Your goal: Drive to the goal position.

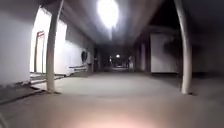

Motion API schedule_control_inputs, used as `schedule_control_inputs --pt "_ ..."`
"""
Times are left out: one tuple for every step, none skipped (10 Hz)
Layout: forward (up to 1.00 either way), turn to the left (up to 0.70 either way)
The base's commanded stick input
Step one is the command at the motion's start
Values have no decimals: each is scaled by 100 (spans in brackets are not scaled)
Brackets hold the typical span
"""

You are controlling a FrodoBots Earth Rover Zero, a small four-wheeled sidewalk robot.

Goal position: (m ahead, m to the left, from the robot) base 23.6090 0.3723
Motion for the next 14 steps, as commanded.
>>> schedule_control_inputs --pt "99 -5" --pt "98 -5" --pt "98 -5" --pt "98 -5" --pt "97 -4" --pt "97 -4" --pt "96 -4" --pt "96 -4" --pt "96 -4" --pt "95 -4" --pt "95 -4" --pt "95 -4" --pt "94 -4" --pt "94 -4"
